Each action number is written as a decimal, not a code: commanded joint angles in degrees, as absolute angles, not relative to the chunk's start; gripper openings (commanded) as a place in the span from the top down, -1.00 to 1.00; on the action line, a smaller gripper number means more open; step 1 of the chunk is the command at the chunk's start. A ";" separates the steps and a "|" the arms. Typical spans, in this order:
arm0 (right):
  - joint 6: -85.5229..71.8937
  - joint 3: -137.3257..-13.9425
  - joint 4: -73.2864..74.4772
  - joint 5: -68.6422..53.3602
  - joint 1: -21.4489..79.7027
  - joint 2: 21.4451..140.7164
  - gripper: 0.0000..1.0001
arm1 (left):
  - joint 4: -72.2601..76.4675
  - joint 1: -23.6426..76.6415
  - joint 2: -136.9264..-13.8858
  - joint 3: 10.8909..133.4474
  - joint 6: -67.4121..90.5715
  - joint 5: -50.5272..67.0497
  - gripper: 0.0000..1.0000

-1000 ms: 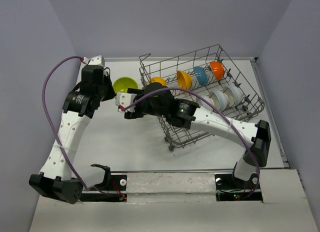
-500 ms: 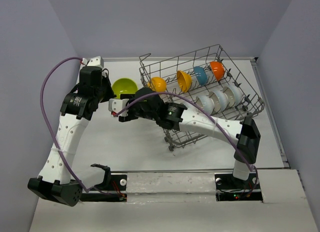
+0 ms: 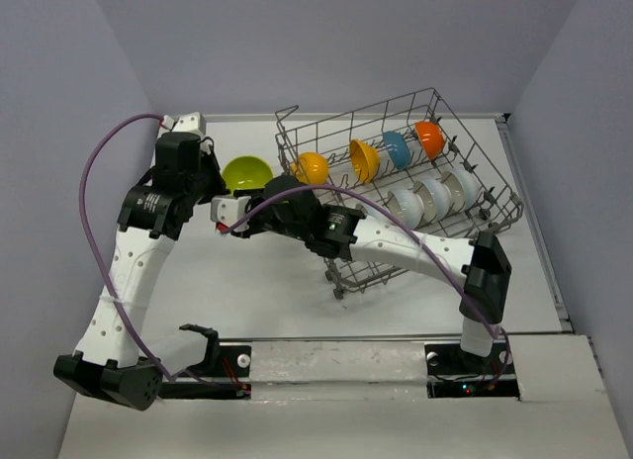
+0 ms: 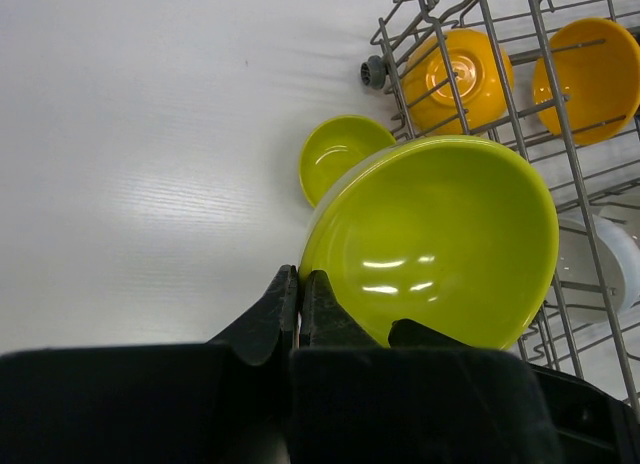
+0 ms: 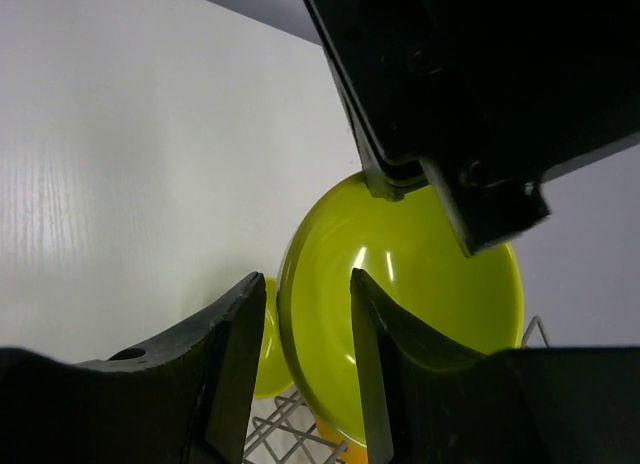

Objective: Load the bowls into the dish rack
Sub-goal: Pass from the left arm to the right

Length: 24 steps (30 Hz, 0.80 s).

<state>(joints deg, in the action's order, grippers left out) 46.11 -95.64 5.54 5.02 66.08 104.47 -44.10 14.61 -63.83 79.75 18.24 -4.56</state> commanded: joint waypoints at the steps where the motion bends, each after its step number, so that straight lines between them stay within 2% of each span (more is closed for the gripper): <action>1: 46.58 -97.65 2.64 5.89 66.62 105.73 0.10 | -42.54 14.41 -61.61 83.23 17.31 -3.52 1.00; 10: 47.11 -97.47 2.20 6.77 66.62 106.35 0.12 | -42.98 14.41 -61.61 84.29 16.96 -3.25 1.00; 20: 47.29 -97.12 0.97 7.91 66.62 105.91 0.38 | -42.54 14.41 -61.79 83.41 16.70 -3.08 1.00; 24: 47.20 -97.03 0.70 8.26 66.62 105.91 0.57 | -42.54 14.41 -61.79 83.76 16.61 -2.99 1.00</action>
